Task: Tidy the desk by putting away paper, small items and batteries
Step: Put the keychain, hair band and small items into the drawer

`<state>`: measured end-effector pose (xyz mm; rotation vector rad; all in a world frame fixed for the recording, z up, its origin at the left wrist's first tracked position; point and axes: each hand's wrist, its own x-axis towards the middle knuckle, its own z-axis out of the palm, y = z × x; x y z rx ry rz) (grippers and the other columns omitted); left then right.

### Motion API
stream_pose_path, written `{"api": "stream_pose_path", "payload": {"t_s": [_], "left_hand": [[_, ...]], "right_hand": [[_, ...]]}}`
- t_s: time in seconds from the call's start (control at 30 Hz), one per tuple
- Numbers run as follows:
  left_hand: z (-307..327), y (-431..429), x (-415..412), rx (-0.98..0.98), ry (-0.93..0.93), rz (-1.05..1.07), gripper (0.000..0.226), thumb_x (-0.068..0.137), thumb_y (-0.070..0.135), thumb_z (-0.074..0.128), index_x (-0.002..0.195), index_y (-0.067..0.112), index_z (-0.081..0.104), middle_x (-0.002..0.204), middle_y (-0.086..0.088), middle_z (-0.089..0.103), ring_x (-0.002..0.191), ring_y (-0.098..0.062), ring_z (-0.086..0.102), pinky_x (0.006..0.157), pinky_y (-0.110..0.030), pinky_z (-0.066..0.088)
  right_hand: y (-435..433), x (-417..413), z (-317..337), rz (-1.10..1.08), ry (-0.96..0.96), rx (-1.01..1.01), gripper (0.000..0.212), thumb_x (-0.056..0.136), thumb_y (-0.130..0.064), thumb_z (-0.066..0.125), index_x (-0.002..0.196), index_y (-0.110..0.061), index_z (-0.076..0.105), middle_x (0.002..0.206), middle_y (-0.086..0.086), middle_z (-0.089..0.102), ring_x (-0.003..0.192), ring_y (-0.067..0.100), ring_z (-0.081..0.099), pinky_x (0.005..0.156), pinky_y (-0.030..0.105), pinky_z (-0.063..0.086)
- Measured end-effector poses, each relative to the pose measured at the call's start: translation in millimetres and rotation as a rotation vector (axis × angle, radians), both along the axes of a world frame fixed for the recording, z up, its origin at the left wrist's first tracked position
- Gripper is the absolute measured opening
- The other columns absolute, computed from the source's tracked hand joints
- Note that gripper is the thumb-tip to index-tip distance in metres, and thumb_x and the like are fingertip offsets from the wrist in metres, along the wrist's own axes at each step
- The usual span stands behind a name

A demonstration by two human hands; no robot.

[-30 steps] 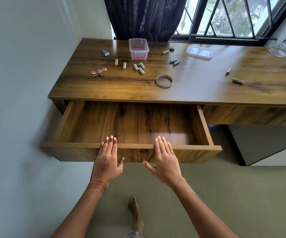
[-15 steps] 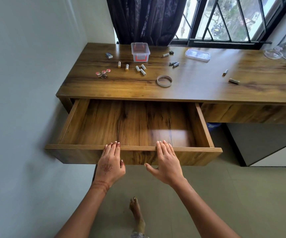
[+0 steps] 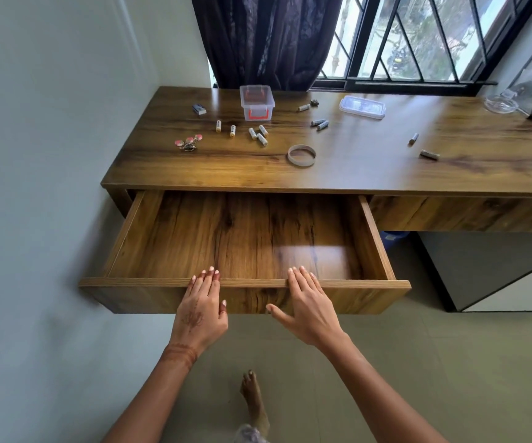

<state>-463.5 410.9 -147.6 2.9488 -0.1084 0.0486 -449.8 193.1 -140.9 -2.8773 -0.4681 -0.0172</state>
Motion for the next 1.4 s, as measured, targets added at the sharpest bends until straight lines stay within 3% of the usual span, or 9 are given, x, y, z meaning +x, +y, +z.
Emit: {"api": "stream_pose_path", "payload": {"t_s": [0.2, 0.37, 0.47, 0.6, 0.87, 1.07, 1.2, 1.4], "left_hand": [[17, -6, 35, 0.012, -0.107, -0.044, 0.065, 0.088, 0.042, 0.032, 0.131, -0.004, 0.043, 0.138, -0.021, 0.045, 0.13, -0.032, 0.038, 0.104, -0.042, 0.028], [54, -15, 109, -0.024, -0.133, -0.036, 0.072, 0.087, 0.055, 0.01, 0.14, 0.007, 0.0, 0.153, -0.012, 0.005, 0.14, -0.02, -0.006, 0.114, -0.031, -0.002], [70, -17, 155, -0.024, -0.14, -0.019, 0.068, 0.096, 0.048, 0.025, 0.143, 0.008, -0.004, 0.155, -0.01, -0.003, 0.141, -0.017, -0.012, 0.113, -0.028, -0.009], [80, -14, 203, -0.04, -0.142, -0.017, 0.069, 0.095, 0.048, 0.027, 0.145, 0.008, 0.0, 0.155, -0.009, -0.003, 0.143, -0.018, -0.009, 0.114, -0.029, -0.009], [76, 1, 280, -0.045, -0.093, -0.066, 0.07, 0.095, 0.048, 0.028, 0.145, 0.006, 0.003, 0.156, -0.009, -0.001, 0.136, -0.012, -0.015, 0.113, -0.029, -0.009], [68, 11, 307, -0.055, -0.049, -0.047, 0.07, 0.095, 0.048, 0.029, 0.145, 0.006, 0.003, 0.156, -0.009, 0.0, 0.138, -0.013, -0.013, 0.114, -0.028, -0.009], [63, 15, 317, -0.066, -0.038, -0.038, 0.07, 0.095, 0.047, 0.029, 0.145, 0.005, 0.004, 0.156, -0.009, 0.0, 0.136, -0.01, -0.015, 0.114, -0.028, -0.009], [55, 10, 318, -0.106, -0.02, -0.032, 0.069, 0.095, 0.046, 0.03, 0.145, 0.005, 0.006, 0.156, -0.009, 0.002, 0.135, -0.012, -0.015, 0.112, -0.027, -0.01]], "right_hand": [[3, 33, 21, -0.015, -0.073, 0.114, 0.099, 0.079, -0.075, -0.003, 0.144, -0.005, 0.02, 0.151, 0.012, 0.023, 0.142, 0.021, 0.014, 0.114, 0.033, 0.003], [5, 103, 57, -0.069, -0.136, 0.171, 0.094, 0.079, -0.073, 0.004, 0.145, -0.007, 0.018, 0.153, 0.009, 0.021, 0.142, 0.019, 0.012, 0.113, 0.026, 0.001], [4, 150, 76, -0.097, -0.153, 0.184, 0.082, 0.087, -0.067, 0.023, 0.146, -0.009, 0.018, 0.154, 0.008, 0.019, 0.143, 0.018, 0.01, 0.112, 0.025, 0.0], [-2, 212, 88, -0.173, -0.127, 0.233, 0.069, 0.093, -0.05, 0.04, 0.145, -0.009, 0.022, 0.154, 0.008, 0.02, 0.143, 0.02, 0.013, 0.115, 0.029, 0.009], [-13, 322, 75, -0.402, -0.011, 0.327, 0.07, 0.082, -0.043, 0.063, 0.135, -0.006, 0.035, 0.144, 0.015, 0.032, 0.135, 0.027, 0.028, 0.108, 0.034, 0.029], [-13, 361, 57, -0.426, 0.058, 0.375, 0.084, 0.071, -0.047, 0.072, 0.132, -0.002, 0.035, 0.137, 0.017, 0.039, 0.13, 0.028, 0.034, 0.106, 0.035, 0.031], [-13, 370, 46, -0.446, 0.018, 0.436, 0.067, 0.071, -0.039, 0.074, 0.122, -0.006, 0.046, 0.123, 0.012, 0.05, 0.117, 0.026, 0.045, 0.096, 0.033, 0.04], [-15, 367, 47, -0.448, -0.031, 0.49, 0.077, 0.072, -0.037, 0.075, 0.13, -0.001, 0.04, 0.129, 0.016, 0.048, 0.119, 0.027, 0.044, 0.096, 0.032, 0.04]]}}
